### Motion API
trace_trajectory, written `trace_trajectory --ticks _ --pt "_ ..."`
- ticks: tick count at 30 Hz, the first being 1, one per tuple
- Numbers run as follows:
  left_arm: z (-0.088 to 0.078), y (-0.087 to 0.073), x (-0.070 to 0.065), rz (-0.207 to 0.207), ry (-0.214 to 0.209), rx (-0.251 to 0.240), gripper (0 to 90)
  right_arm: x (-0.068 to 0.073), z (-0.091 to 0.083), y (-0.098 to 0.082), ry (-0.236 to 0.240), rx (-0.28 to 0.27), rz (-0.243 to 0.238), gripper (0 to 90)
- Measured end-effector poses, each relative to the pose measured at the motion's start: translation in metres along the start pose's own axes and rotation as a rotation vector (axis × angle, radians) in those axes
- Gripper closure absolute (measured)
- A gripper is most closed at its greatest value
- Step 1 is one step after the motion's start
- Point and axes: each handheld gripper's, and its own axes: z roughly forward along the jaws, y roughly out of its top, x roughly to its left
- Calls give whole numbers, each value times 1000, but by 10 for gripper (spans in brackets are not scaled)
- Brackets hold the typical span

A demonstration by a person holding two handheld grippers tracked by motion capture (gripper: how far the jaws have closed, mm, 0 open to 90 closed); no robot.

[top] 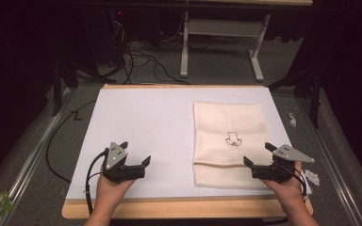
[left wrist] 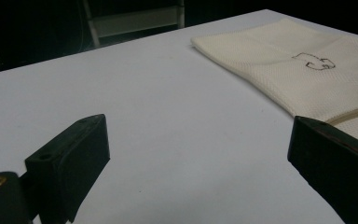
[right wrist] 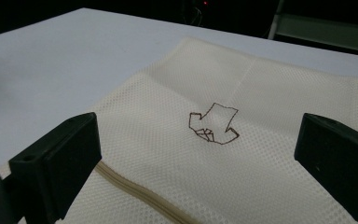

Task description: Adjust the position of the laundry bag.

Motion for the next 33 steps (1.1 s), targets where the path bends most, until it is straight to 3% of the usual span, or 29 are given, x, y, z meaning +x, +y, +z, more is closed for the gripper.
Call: trace_trajectory --ticks 5,10,13,22,24,27,29,33 --pt "3 1 -2 -3 9 10 66 0 -2 -3 -3 11 -6 5" --pt "10 4 -5 -29 -21 16 88 -4 -14 -5 -31 0 1 14" --pt "12 5 -5 -28 -19 13 119 -7 -15 -7 -36 3 13 20" --pt "30 2 -8 -24 -23 12 159 -19 -10 -13 -52 51 5 7" --pt "35 1 -12 -25 -31 31 160 -22 -8 -15 -58 72 8 1" --pt "40 1 -17 -15 -45 49 160 -26 -6 -17 -60 82 27 0" --pt "39 1 -21 -10 -49 50 160 -31 -5 -17 -61 75 64 7" --pt "33 0 -26 -7 -48 48 161 -33 -5 -15 -47 90 90 10"
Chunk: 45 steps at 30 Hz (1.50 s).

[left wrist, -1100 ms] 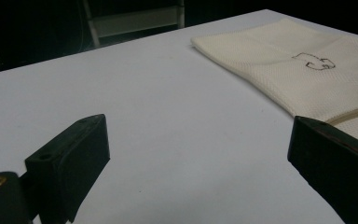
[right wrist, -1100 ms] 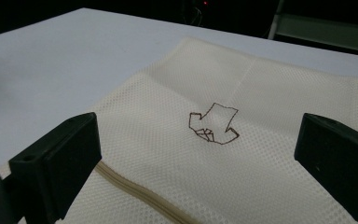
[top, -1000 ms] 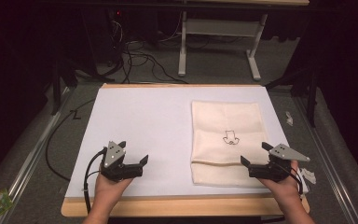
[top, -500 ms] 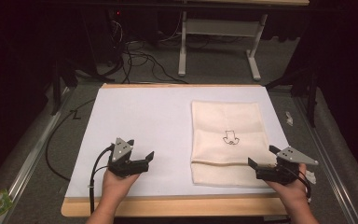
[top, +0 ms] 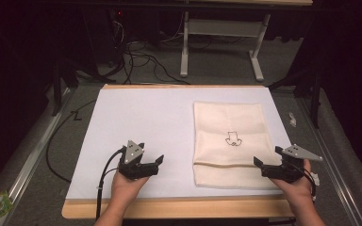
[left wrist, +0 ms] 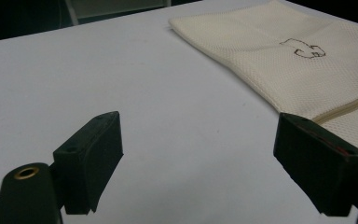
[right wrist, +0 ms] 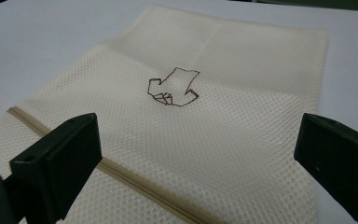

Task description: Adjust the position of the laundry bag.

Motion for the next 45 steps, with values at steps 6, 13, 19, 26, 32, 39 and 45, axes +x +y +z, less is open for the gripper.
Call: trace_trajectory --ticks 6,13,19,26,32,39,45 --pt "-4 -1 2 -8 7 -2 167 6 4 6 17 17 -37 0" --pt "16 -10 2 10 -76 60 179 3 6 2 -12 35 -53 9" --pt "25 -8 -2 30 -120 83 220 3 5 -3 -39 46 -48 0" --pt "26 0 -9 24 -137 80 240 4 -3 -11 -45 53 -42 0" --pt "43 3 -21 14 -166 82 236 -1 -11 -15 -53 40 -26 0" --pt "70 11 -41 61 -188 129 245 -8 -7 -15 -37 31 2 2" --pt "91 22 -48 3 -211 134 276 -5 -7 -15 -25 26 4 9"
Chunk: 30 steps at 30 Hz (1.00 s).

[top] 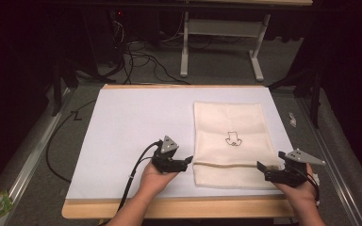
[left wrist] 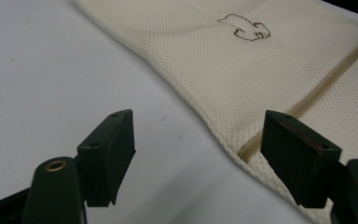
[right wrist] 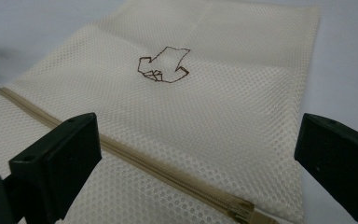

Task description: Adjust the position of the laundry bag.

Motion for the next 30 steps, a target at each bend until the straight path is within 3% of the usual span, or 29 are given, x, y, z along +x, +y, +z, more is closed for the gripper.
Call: trace_trajectory --ticks 2,3,7,11,12,13,15,18,22,25,30 --pt "18 9 0 -38 -15 25 304 2 0 1 2 -7 -9 18" --pt "18 9 0 -38 -15 25 307 2 0 1 2 -7 -9 18" --pt "52 29 -2 -51 0 78 340 1 2 2 -5 -7 -4 20" --pt "69 38 -3 -61 5 86 349 1 3 1 3 3 -3 21" --pt "80 41 -4 -46 48 109 363 1 4 2 5 0 -8 22" --pt "80 41 -4 -46 48 109 387 1 4 2 5 0 -8 22" --pt "90 41 -3 -56 109 141 425 1 5 2 10 2 -6 23" --pt "91 38 -4 -35 145 138 559 3 4 1 10 6 -20 25" --pt "87 36 -7 -12 132 142 837 1 3 2 4 4 -20 26" --pt "82 36 -8 14 144 127 867 0 2 2 -1 -4 -6 30" --pt "65 28 13 -28 171 125 866 -1 1 2 -5 -6 -7 32"
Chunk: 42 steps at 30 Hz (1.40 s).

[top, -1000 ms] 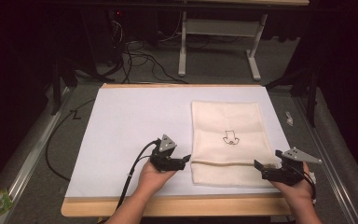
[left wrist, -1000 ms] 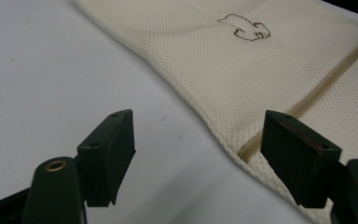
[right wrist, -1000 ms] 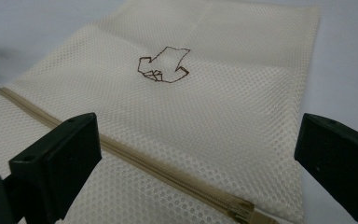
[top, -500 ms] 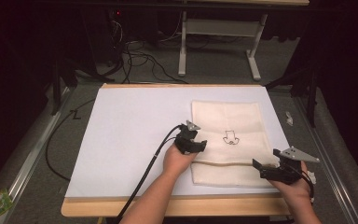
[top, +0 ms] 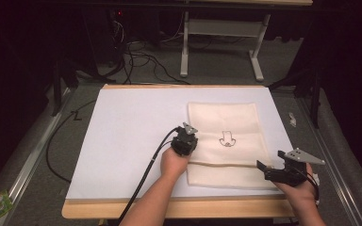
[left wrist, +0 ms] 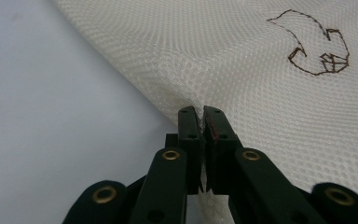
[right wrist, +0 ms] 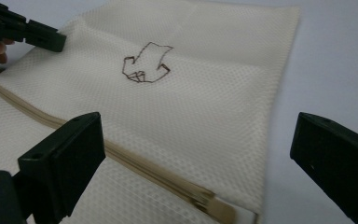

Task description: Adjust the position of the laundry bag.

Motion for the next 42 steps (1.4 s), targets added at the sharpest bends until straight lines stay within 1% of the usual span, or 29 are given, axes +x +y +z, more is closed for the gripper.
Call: trace_trajectory --ticks 1,3,4,5,6,7,8,9,10,15,18,20,21,23,25,27,28,29,30,31,32,33,34,35,37,38,39,41,42 --pt "0 0 0 0 0 0 866 0 0 0 -4 0 0 32" --pt "-7 -4 12 -10 19 0 865 1 0 0 -6 -2 -3 31" --pt "-14 -9 24 -30 39 -4 864 1 0 0 -5 3 0 31" --pt "-14 -9 24 -30 39 -4 864 1 0 0 -5 3 0 31" --pt "-23 -17 37 -44 59 0 864 1 0 -1 -5 8 3 31" --pt "-23 -17 37 -44 59 0 864 1 0 -1 -5 8 3 31" --pt "-26 -21 42 -54 66 -2 864 1 0 -1 -6 6 2 31" --pt "-29 -24 46 -64 71 -3 863 1 0 -1 -10 8 6 32" --pt "-36 -34 57 -96 79 -8 861 1 0 -1 -9 9 3 31" --pt "-45 -43 64 -103 86 -17 859 1 1 -2 -9 9 3 32" --pt "-55 -51 72 -125 104 -23 849 3 2 -2 4 9 -4 32" --pt "-56 -53 75 -135 98 -31 790 4 3 -2 8 9 -4 34" --pt "-57 -53 76 -142 87 -32 738 4 3 -1 10 7 -6 38" --pt "-58 -53 77 -135 91 -28 618 4 3 -1 11 3 -7 44" --pt "-69 -51 78 -126 133 -44 503 6 3 -1 19 4 -12 59" --pt "-84 -51 76 -132 139 -70 426 6 4 -1 26 2 -24 74" --pt "-91 -52 74 -128 133 -76 408 7 3 -2 32 2 -21 93" --pt "-91 -52 74 -128 133 -76 395 7 3 -2 32 2 -21 93" --pt "-112 -59 65 -119 101 -96 382 6 3 -2 45 -1 -22 141" --pt "-112 -59 65 -119 101 -96 368 6 3 -2 50 -1 -18 150" --pt "-128 -67 55 -105 67 -86 347 6 3 -1 50 1 -13 150" --pt "-128 -67 55 -105 67 -86 333 6 3 -1 50 1 -13 150" --pt "-142 -76 48 -92 59 -127 328 6 3 0 55 3 -6 151" --pt "-142 -76 48 -92 59 -127 327 6 3 0 55 3 -6 151" --pt "-151 -88 46 -86 40 -188 331 7 4 0 61 5 -7 153" --pt "-152 -98 48 -84 24 -220 377 9 6 -1 64 16 1 160" --pt "-151 -97 51 -82 12 -217 375 10 6 -1 64 19 0 166" --pt "-151 -96 54 -70 14 -214 353 11 7 -1 65 17 -7 177" --pt "-151 -96 55 -65 24 -225 354 15 7 0 68 18 -2 243"
